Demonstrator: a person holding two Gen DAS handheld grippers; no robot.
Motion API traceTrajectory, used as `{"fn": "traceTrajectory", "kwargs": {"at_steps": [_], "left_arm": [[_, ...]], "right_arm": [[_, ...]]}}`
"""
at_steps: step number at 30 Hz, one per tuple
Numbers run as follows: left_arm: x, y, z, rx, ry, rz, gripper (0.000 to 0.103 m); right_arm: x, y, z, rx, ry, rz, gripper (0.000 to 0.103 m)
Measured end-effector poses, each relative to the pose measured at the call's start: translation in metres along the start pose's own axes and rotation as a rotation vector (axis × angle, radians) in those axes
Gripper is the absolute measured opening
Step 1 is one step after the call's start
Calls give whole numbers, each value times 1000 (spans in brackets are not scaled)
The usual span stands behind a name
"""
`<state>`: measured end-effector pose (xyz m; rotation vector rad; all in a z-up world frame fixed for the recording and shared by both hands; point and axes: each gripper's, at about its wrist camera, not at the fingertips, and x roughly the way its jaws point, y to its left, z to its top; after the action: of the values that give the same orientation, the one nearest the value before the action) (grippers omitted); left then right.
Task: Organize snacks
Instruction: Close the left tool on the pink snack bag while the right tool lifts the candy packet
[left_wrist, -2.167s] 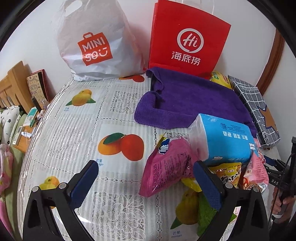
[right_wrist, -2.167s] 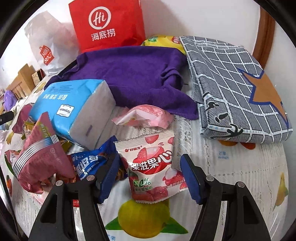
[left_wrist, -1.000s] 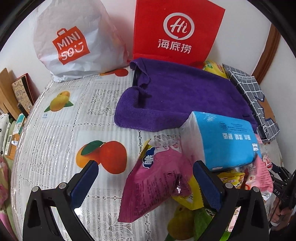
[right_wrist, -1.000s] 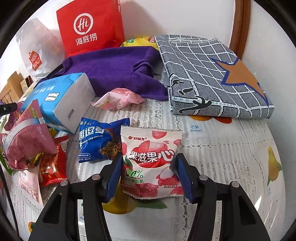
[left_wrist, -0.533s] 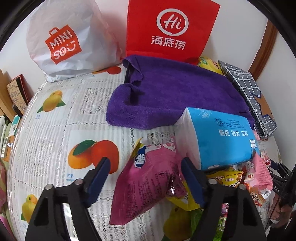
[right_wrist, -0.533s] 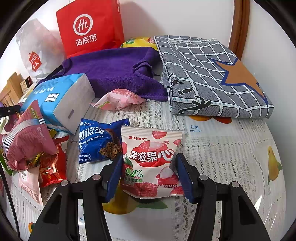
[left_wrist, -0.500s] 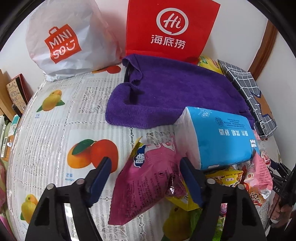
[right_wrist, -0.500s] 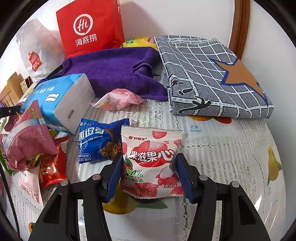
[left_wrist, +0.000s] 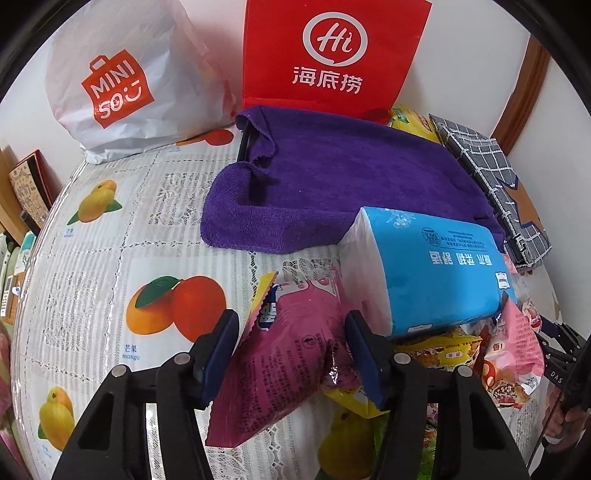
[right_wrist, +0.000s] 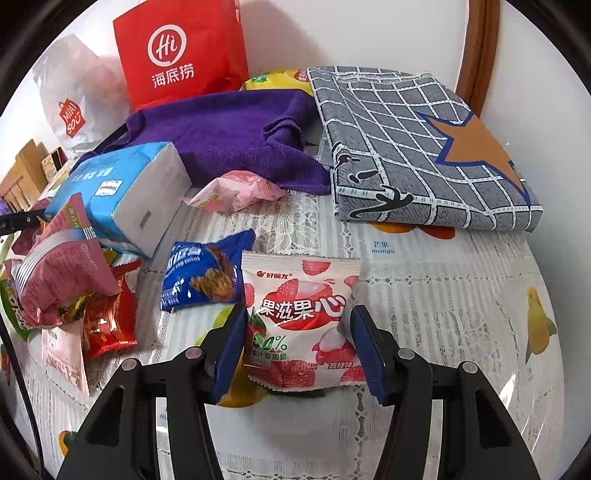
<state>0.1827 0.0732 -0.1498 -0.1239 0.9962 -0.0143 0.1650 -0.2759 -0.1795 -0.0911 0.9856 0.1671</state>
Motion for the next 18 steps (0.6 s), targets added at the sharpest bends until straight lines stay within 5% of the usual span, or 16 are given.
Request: {"fn": "traceTrajectory", "kwargs": {"at_steps": [18], "left_arm": [[-14, 9, -5, -21, -14, -47, 45]], "right_arm": [[-26, 3, 6, 27, -47, -4, 51]]}}
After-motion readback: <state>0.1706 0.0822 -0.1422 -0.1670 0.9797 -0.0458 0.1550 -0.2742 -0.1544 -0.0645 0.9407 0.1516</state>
